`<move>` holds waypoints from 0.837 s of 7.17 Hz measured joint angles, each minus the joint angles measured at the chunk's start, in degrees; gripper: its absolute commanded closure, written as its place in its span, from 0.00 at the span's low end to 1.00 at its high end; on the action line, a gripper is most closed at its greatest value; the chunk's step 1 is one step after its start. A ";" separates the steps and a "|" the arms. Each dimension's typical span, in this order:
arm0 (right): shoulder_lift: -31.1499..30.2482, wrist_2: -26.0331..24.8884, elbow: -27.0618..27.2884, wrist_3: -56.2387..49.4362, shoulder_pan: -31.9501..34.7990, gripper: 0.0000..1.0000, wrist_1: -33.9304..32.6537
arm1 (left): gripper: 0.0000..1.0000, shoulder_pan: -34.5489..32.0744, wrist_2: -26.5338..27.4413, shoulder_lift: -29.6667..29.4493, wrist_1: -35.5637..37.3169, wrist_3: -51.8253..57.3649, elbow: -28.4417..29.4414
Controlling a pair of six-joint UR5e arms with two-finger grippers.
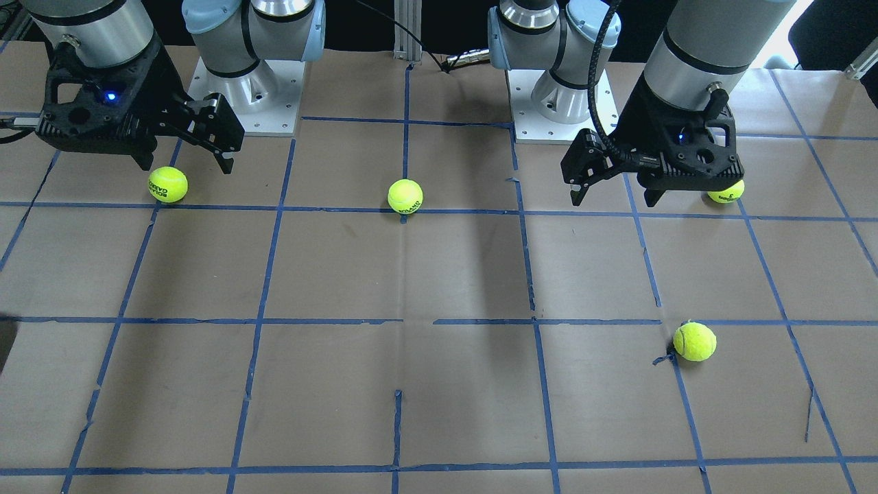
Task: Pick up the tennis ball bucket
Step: 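Move the right gripper down over the white Wilson tennis ball can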
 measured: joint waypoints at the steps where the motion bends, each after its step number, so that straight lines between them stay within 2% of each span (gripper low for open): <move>1: 0.20 -0.07 -0.13 -0.17 -0.82 0.00 -0.19 | 0.00 0.00 -0.02 0.00 0.03 -0.01 0.00; 4: 3.72 -1.29 -2.07 -1.72 -10.02 0.00 -3.22 | 0.00 0.98 0.05 0.01 0.05 0.05 -0.13; 6: 12.07 -5.01 -7.70 -4.41 -15.80 0.00 -7.54 | 0.00 1.40 -0.12 0.07 0.05 0.07 -0.13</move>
